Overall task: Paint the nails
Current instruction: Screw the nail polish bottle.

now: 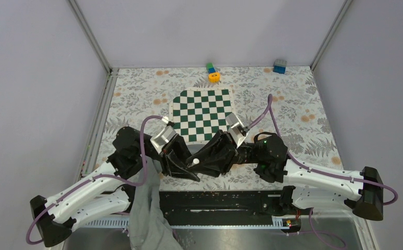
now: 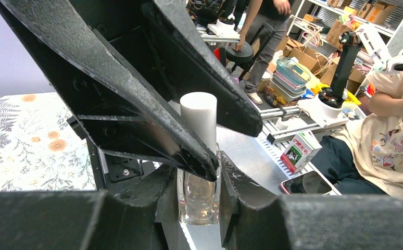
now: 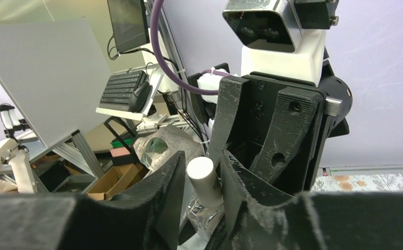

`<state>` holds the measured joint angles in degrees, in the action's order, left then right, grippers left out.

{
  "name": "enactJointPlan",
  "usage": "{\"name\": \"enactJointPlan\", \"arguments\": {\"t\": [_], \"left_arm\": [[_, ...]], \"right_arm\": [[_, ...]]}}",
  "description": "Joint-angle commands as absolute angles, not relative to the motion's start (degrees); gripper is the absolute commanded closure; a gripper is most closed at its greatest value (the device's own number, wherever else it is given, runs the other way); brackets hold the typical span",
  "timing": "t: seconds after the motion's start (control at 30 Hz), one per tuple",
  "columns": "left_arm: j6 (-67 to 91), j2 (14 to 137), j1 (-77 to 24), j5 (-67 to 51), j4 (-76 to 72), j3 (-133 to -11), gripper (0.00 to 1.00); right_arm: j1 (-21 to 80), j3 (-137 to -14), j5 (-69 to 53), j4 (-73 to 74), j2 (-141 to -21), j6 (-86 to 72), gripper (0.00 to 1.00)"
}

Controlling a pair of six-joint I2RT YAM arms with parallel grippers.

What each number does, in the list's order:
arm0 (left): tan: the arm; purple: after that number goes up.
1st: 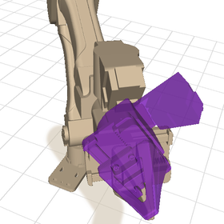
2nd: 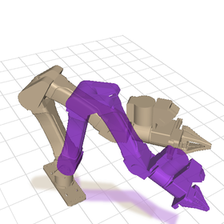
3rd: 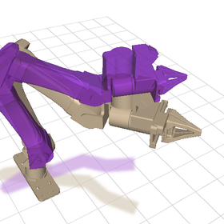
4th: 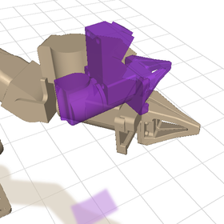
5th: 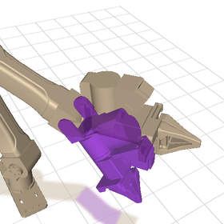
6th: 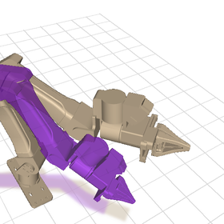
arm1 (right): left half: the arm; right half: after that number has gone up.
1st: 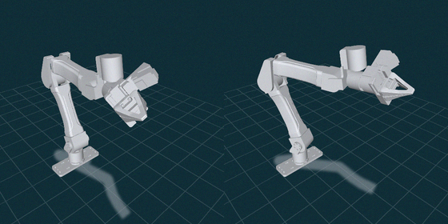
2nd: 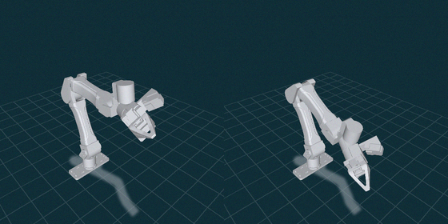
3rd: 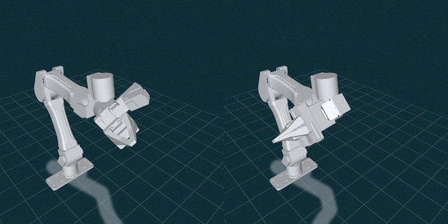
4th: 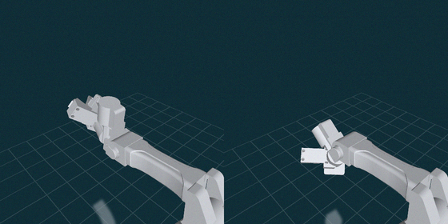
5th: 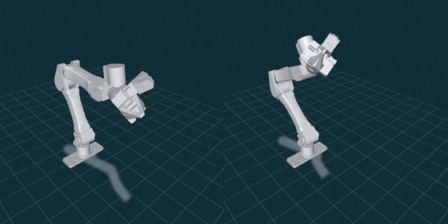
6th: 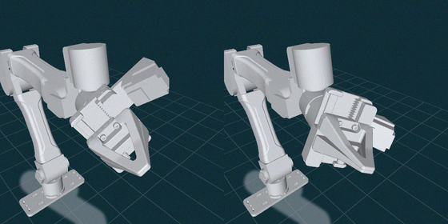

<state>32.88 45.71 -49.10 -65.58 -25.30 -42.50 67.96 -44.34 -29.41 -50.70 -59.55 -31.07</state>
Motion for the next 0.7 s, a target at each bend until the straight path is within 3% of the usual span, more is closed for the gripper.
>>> {"name": "enactJointPlan", "arguments": {"t": [0.0, 0.33, 0.67], "left_arm": [[32.3, 44.8, -49.3, -64.4, -28.6, -42.4, 1.00], [28.5, 42.7, -47.8, -57.9, -23.9, -42.2, 1.00], [17.6, 38.9, -44.2, -38.7, -8.3, -43.4, 1.00]], "right_arm": [[67.8, -44.7, -29.4, -50.0, -58.4, -30.0, 0.66], [67.8, -44.7, -27.4, -44.3, -57.6, -26.4, 1.00], [67.8, -49.0, -12.4, -28.0, -59.2, -27.3, 1.00]]}}
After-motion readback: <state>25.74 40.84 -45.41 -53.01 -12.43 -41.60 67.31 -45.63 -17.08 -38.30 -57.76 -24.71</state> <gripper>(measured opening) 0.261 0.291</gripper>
